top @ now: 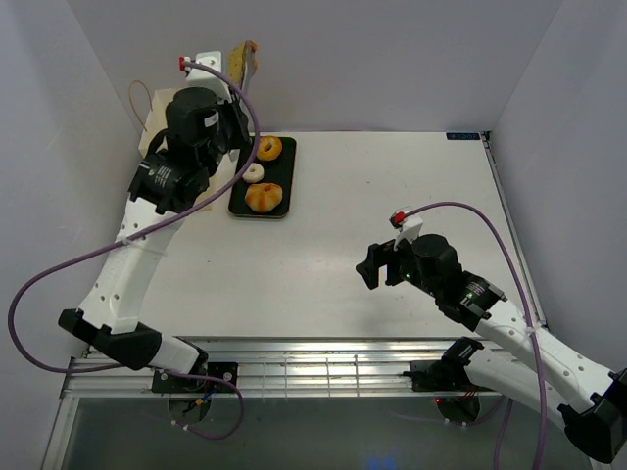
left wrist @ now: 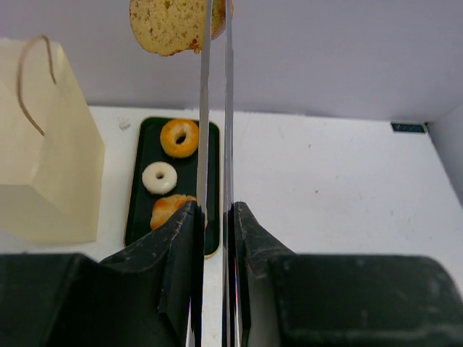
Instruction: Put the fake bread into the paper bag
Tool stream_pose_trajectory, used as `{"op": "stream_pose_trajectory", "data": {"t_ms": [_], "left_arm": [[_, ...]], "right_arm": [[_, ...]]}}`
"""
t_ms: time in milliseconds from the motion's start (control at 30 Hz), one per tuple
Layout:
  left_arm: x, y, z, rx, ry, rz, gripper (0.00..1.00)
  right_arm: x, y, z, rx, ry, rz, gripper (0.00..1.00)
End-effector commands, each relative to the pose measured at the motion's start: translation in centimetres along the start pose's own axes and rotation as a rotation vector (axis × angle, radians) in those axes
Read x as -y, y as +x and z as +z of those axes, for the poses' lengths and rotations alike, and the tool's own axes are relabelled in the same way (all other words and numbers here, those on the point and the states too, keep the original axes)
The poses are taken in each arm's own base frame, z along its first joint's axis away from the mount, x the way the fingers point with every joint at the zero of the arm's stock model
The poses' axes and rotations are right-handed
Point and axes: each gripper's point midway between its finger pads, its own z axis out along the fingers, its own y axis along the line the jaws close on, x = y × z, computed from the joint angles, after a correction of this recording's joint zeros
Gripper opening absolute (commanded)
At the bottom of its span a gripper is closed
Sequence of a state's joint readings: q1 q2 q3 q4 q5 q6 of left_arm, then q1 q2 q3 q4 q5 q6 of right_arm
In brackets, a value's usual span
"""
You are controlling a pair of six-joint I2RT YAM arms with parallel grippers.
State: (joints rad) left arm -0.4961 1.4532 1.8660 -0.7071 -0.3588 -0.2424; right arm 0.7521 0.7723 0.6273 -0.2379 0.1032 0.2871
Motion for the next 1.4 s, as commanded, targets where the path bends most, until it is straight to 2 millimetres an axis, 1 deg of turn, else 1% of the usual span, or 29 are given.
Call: {"op": "stream_pose_trajectory", "data": {"t_ms": [0,67,100,133,200,233,300,333,500,533,600,633,733,767,800,833,867,900,933,967,1000,1067,1100,1167,1200,1367], "left_arm": [[-1.7,-5.0,-4.0,0.127,-0.027,-0.058,0.0],[-2.9,-6.3,-4.6,0.156,-0.056,-0.064,0.01],[-3.3,-6.7,-4.6,0.161,-0.061,-0.069,0.01],[-4.4,-7.1,-4.7,0.17,-0.083,-0.075,0.01],[-5.2,-7.8,-4.9,0.179,-0.083,-0.086,0.01],[-6.6,-8.1,-4.8,0.184,-0.111,-0.104,0.01],[-7.4,-8.1,-4.7,0.177,-0.104,-0.115,0.01],[-8.5,-8.1,-4.5,0.175,-0.124,-0.123,0.02],[-10.0,-7.4,-3.7,0.142,-0.116,-0.167,0.01],[-10.5,-7.2,-3.5,0.134,-0.114,-0.176,0.01],[-11.0,-6.8,-3.3,0.122,-0.113,-0.192,0.01],[-11.5,-6.4,-3.1,0.107,-0.109,-0.199,0.01],[-12.5,-5.7,-3.2,0.098,-0.121,-0.218,0.01],[-12.8,-4.9,-2.9,0.08,-0.124,-0.222,0.01],[-13.2,-4.9,-3.3,0.085,-0.13,-0.226,0.01],[-13.1,-4.5,-3.2,0.079,-0.124,-0.229,0.01],[-14.0,-3.8,-2.9,0.068,-0.137,-0.236,0.01],[-14.6,-3.8,-3.1,0.074,-0.152,-0.241,0.01],[-14.1,-3.4,-3.0,0.062,-0.121,-0.245,0.01],[-14.1,-3.2,-2.8,0.056,-0.119,-0.246,0.01],[-14.2,-2.4,-2.5,0.037,-0.117,-0.251,0.01],[-14.2,-2.0,-2.4,0.038,-0.112,-0.258,0.01],[-14.3,-1.0,-2.1,0.018,-0.114,-0.263,0.01],[-14.4,-0.6,-2.1,0.017,-0.114,-0.27,0.01],[-14.7,0.2,-1.8,0.001,-0.123,-0.272,0.02],[-15.0,1.5,-1.3,-0.018,-0.128,-0.281,0.05]], "right_arm": [[-0.8,-2.6,-0.2,0.05,-0.03,-0.033,0.9],[-1.0,-2.6,-0.1,0.043,-0.039,-0.042,0.9],[-1.1,-2.6,0.0,0.039,-0.047,-0.046,0.9],[-1.2,-2.8,0.0,0.039,-0.052,-0.049,0.9],[-1.3,-2.7,0.1,0.032,-0.057,-0.058,0.9],[-1.3,-2.8,0.2,0.033,-0.06,-0.059,0.9],[-1.4,-2.5,0.3,0.022,-0.065,-0.064,0.9],[-1.4,-2.4,0.3,0.02,-0.066,-0.064,0.9],[-1.7,-2.0,0.6,0.008,-0.082,-0.06,0.9],[-1.7,-2.0,0.7,0.009,-0.084,-0.058,0.9],[-1.7,-2.0,0.8,0.005,-0.086,-0.058,0.9],[-1.8,-2.0,0.7,0.006,-0.088,-0.058,0.9],[-1.7,-1.9,0.7,0.006,-0.088,-0.057,0.9],[-1.8,-2.0,0.6,0.009,-0.089,-0.057,0.9],[-1.8,-1.9,0.6,0.007,-0.091,-0.057,0.9],[-1.8,-1.8,0.6,0.007,-0.091,-0.056,0.9],[-1.8,-1.7,0.6,0.007,-0.091,-0.052,0.9],[-1.8,-1.7,0.6,0.007,-0.091,-0.052,0.9],[-1.7,-1.6,0.6,0.006,-0.09,-0.051,0.9],[-1.7,-1.5,0.6,0.004,-0.089,-0.049,0.9],[-1.7,-1.5,0.6,0.004,-0.089,-0.046,0.9],[-1.7,-1.5,0.6,0.004,-0.091,-0.046,0.9],[-1.7,-1.5,0.6,0.004,-0.089,-0.045,0.9],[-1.7,-1.5,0.6,0.004,-0.088,-0.044,0.9],[-1.7,-1.5,0.6,0.002,-0.089,-0.044,0.9],[-1.6,-1.4,0.5,0.003,-0.086,-0.047,0.9]]}}
